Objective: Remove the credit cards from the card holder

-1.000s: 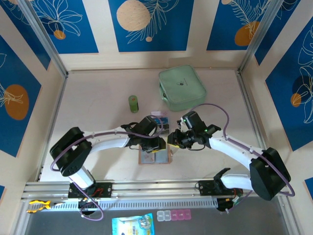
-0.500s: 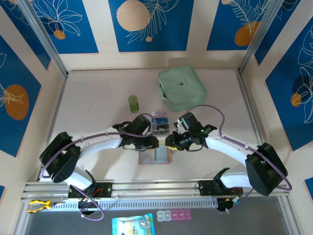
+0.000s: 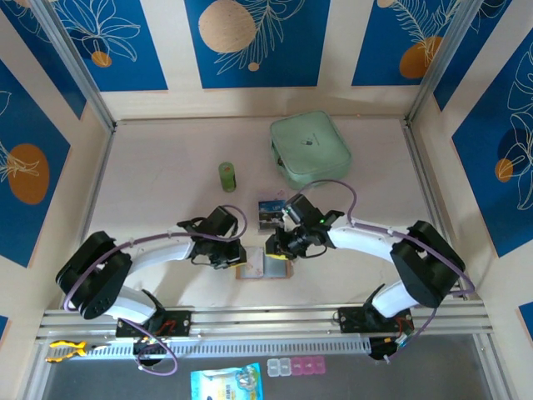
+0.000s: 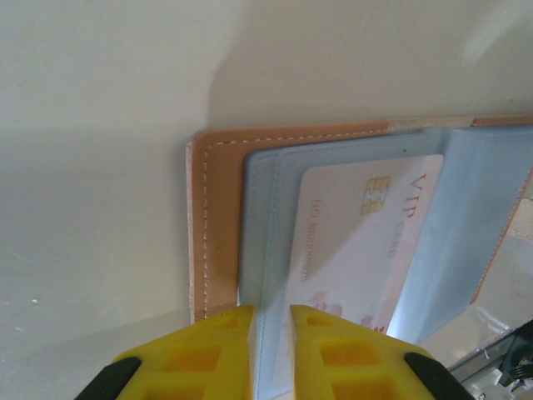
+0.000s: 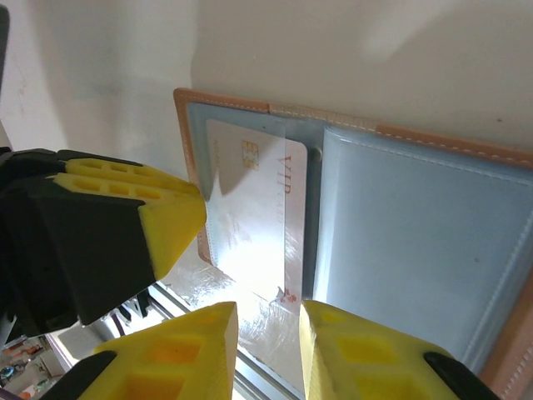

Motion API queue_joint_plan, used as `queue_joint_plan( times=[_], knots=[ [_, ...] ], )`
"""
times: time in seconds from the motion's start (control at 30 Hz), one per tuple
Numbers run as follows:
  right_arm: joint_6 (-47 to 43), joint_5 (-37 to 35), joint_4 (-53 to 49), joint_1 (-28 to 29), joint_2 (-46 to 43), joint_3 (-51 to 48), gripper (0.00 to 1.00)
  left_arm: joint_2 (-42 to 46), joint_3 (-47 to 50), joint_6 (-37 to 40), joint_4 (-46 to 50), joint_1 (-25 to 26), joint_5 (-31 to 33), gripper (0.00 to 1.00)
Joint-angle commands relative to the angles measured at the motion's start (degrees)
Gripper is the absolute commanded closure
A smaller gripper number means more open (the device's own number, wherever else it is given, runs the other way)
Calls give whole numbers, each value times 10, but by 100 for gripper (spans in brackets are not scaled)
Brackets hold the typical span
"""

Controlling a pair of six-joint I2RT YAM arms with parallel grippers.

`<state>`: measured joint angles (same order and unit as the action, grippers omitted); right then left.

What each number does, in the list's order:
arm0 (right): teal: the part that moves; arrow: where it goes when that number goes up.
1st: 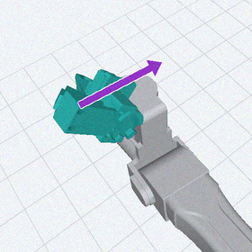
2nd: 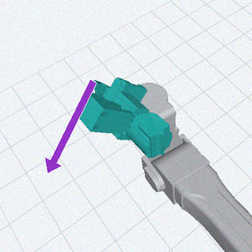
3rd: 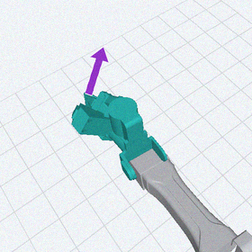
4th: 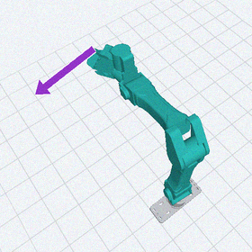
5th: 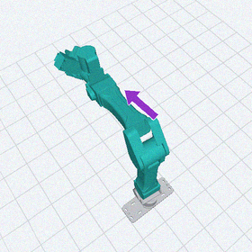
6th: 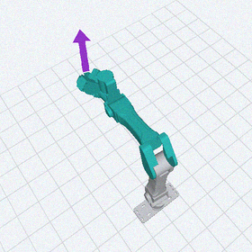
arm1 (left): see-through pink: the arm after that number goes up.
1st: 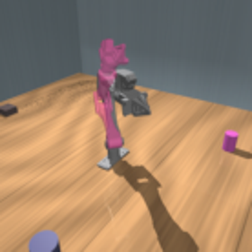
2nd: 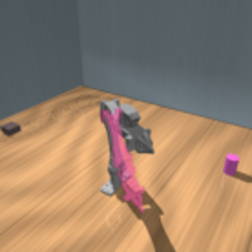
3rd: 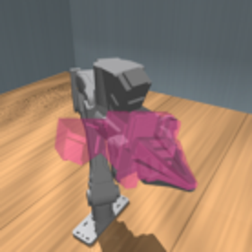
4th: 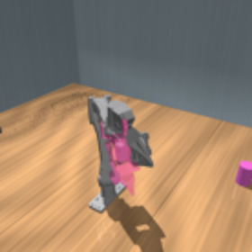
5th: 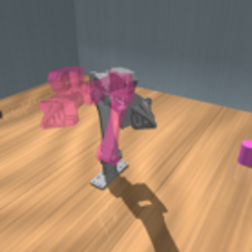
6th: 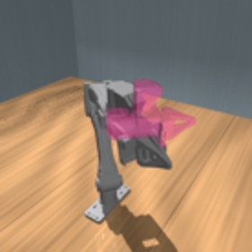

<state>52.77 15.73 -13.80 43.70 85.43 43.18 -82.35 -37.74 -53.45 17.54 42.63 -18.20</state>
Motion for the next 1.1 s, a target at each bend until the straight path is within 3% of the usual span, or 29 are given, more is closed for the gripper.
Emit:
queue_joint_plan(
  times=[0.0, 1.07],
  knots=[
    [14, 14, 17, 11, 19, 19, 74, -8, 11, 10, -23, -4, -17, 85],
    [11, 33, 50, 41, 123, 49, 76, 2, 39, -5, -35, -4, -23, 88]
  ],
)
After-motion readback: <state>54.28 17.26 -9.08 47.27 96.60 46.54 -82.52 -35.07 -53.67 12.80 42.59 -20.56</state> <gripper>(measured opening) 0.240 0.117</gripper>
